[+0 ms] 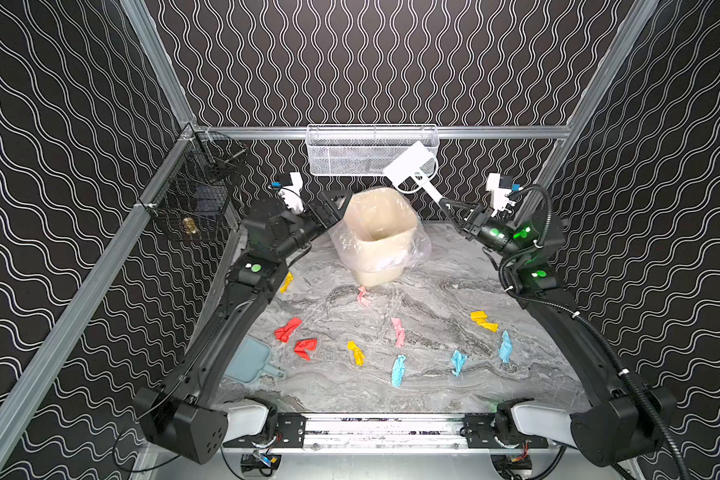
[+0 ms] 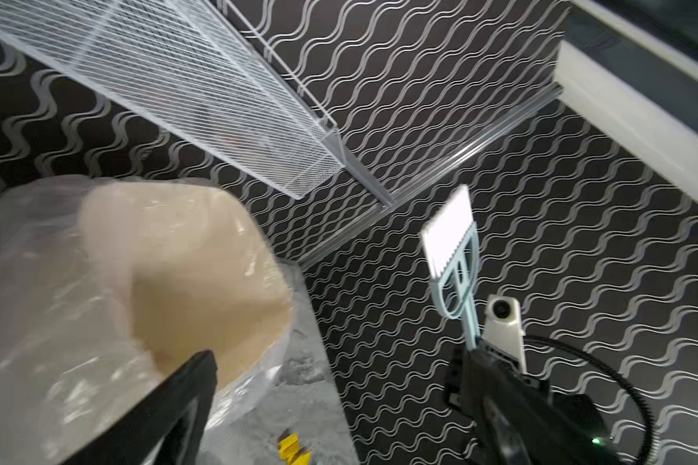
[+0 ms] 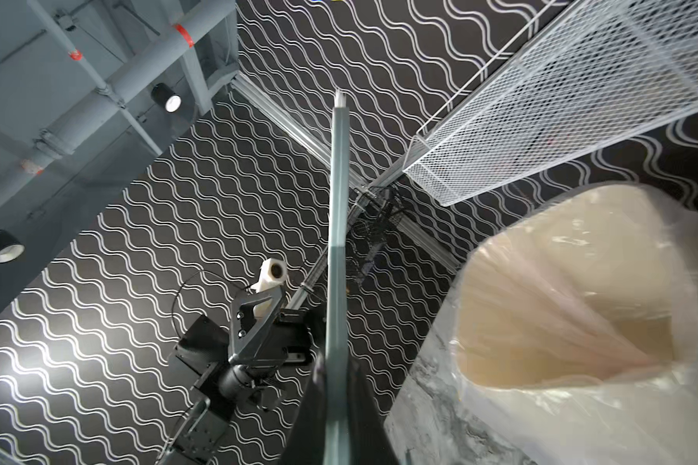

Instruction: Sweep away the paper scraps from the table

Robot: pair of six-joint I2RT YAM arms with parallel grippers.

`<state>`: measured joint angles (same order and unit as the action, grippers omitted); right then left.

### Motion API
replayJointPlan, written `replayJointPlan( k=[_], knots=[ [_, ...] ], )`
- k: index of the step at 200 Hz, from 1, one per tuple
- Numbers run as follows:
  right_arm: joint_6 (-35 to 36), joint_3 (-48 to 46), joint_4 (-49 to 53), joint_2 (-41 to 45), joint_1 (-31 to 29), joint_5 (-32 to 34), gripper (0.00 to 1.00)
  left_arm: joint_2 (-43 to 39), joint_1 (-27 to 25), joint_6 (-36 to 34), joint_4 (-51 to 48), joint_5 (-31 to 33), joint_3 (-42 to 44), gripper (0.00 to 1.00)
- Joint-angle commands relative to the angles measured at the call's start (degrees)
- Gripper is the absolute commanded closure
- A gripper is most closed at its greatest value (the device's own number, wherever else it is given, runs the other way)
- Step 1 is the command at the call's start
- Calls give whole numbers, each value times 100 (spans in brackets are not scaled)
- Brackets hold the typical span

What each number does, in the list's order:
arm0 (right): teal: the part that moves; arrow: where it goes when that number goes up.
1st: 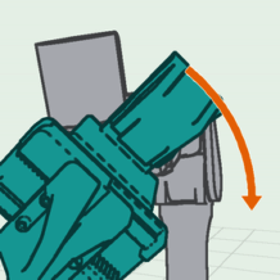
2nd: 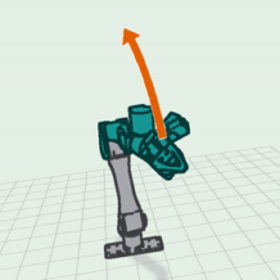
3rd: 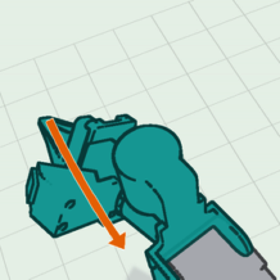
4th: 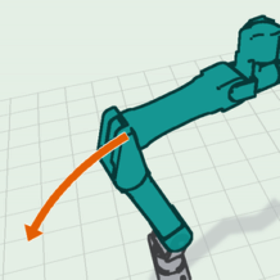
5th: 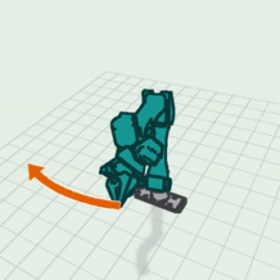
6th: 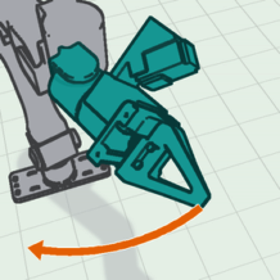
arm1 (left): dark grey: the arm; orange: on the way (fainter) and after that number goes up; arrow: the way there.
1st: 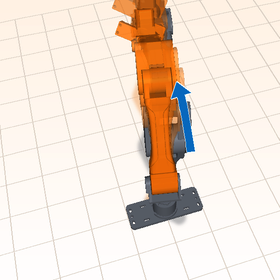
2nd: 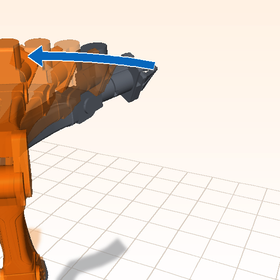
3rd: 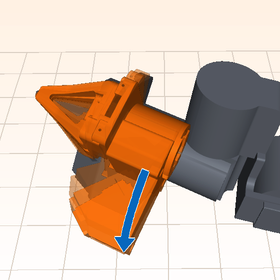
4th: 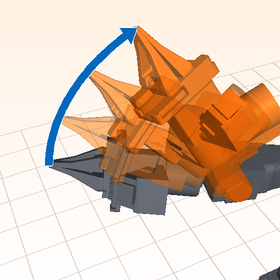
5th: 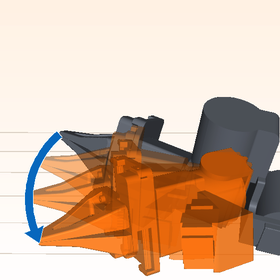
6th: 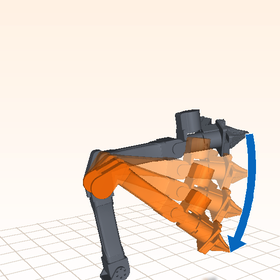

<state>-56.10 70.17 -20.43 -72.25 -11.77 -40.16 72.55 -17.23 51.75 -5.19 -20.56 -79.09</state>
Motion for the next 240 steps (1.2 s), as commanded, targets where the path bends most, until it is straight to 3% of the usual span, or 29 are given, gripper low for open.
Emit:
replayJointPlan(
  k=[1, 41, 74, 101, 180, 240],
  knots=[
    [472, 196, 852, 97, 201, -331, 100, -176, 263, -883, -1901, 104, -44, 2],
    [808, 208, 1689, 364, 553, -472, 100, -549, 576, -1176, -3450, 856, 356, 1],
    [1020, 120, 2161, 578, 760, -499, 100, -786, 686, -908, -4608, 1657, 861, 1],
    [1147, 111, 2516, 689, 918, -560, 100, -778, 777, -588, -5431, 1936, 1228, 1],
    [1134, -188, 2788, 901, 1323, -754, 100, -1091, 959, 398, -5796, 1955, 2853, 1],
    [1127, -212, 2803, 853, 1521, -918, 100, -1283, 994, 1009, -5996, 2290, 3444, 2]
  ],
)
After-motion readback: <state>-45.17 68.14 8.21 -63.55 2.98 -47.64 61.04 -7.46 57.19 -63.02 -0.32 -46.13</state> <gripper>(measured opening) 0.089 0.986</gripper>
